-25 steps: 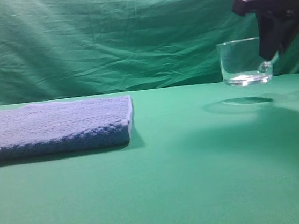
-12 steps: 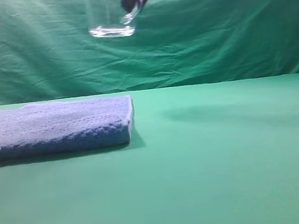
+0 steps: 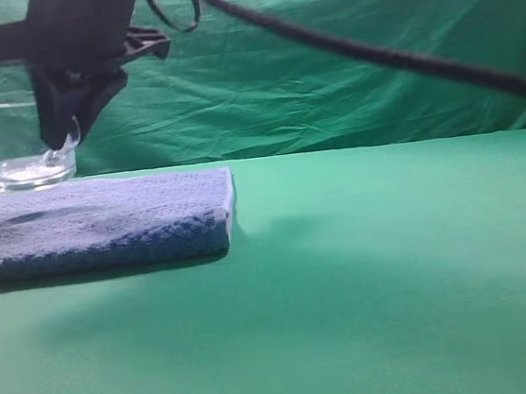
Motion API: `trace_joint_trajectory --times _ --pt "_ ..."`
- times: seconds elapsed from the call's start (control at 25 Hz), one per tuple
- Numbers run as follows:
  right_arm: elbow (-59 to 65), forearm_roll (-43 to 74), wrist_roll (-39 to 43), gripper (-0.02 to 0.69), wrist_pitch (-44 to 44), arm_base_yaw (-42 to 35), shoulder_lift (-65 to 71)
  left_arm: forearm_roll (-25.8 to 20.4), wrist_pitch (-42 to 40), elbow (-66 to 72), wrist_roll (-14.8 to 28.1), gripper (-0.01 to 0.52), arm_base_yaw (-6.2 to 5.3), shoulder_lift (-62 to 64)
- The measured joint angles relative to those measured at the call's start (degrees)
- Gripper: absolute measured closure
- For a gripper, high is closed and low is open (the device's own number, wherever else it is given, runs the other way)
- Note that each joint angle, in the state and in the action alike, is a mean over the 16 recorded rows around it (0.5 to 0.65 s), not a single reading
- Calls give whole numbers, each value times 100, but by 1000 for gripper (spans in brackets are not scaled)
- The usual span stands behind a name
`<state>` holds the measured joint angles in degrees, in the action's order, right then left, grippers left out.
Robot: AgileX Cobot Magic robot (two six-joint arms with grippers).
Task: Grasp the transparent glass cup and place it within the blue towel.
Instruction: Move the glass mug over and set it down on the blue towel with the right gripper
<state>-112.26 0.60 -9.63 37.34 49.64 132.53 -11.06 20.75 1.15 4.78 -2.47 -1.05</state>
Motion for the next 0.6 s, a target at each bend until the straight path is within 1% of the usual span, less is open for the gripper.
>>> trace_joint_trajectory --times 0.2,0.32,0.44,0.6 --pt "-206 17 1 374 514 7 -57 0 0 0 0 514 0 0" --pt "-343 39 28 361 964 7 -228 0 0 0 0 514 0 0" --pt "-483 74 112 388 1487 -9 -512 0 0 0 0 514 0 0" --pt "-623 165 271 480 2180 -61 -1035 0 0 0 0 514 0 0"
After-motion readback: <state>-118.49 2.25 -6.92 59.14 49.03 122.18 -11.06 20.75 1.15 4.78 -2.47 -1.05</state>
